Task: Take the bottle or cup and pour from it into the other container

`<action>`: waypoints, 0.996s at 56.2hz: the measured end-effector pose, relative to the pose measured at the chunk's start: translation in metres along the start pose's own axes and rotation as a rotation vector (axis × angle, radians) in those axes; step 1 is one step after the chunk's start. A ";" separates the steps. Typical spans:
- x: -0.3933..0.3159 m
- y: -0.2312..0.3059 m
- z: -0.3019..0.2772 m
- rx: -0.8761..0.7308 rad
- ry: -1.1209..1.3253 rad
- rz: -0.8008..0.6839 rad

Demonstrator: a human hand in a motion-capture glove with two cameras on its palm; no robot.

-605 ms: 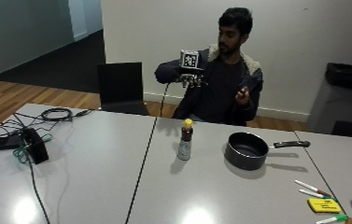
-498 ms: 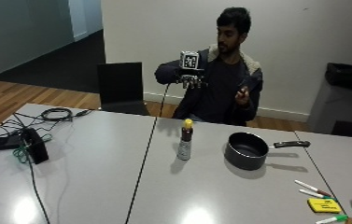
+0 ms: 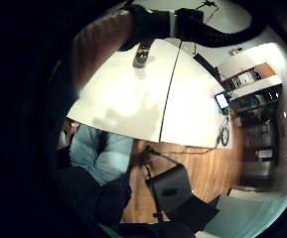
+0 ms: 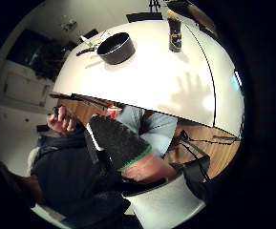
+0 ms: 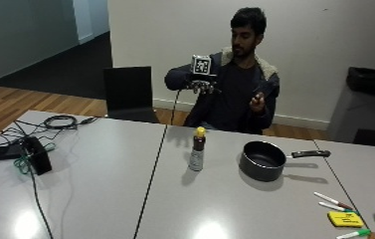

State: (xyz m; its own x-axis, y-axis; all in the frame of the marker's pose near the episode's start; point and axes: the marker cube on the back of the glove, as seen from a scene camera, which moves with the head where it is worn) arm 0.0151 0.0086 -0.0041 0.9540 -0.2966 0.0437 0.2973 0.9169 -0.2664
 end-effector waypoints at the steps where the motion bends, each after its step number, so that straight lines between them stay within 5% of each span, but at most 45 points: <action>1: 0.002 -0.001 0.000 -0.021 0.001 -0.027; 7: 0.009 -0.004 0.003 -0.089 -0.003 -0.083; 13: 0.013 -0.037 0.015 0.067 0.001 0.123; 17: 0.025 -0.040 0.014 -0.103 -0.003 -0.004; 22: 0.036 -0.087 0.031 0.112 -0.008 0.084; 35: 0.073 -0.115 0.063 -0.133 -0.070 0.060; 47: 0.088 -0.170 0.116 -0.098 -0.354 0.142; 53: 0.090 -0.211 0.147 0.109 -0.507 0.015; 56: 0.086 -0.213 0.155 -0.023 -0.581 0.142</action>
State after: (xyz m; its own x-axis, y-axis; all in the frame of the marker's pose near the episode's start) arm 0.0396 -0.1712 0.2057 0.8510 0.0289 0.5243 0.1709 0.9289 -0.3285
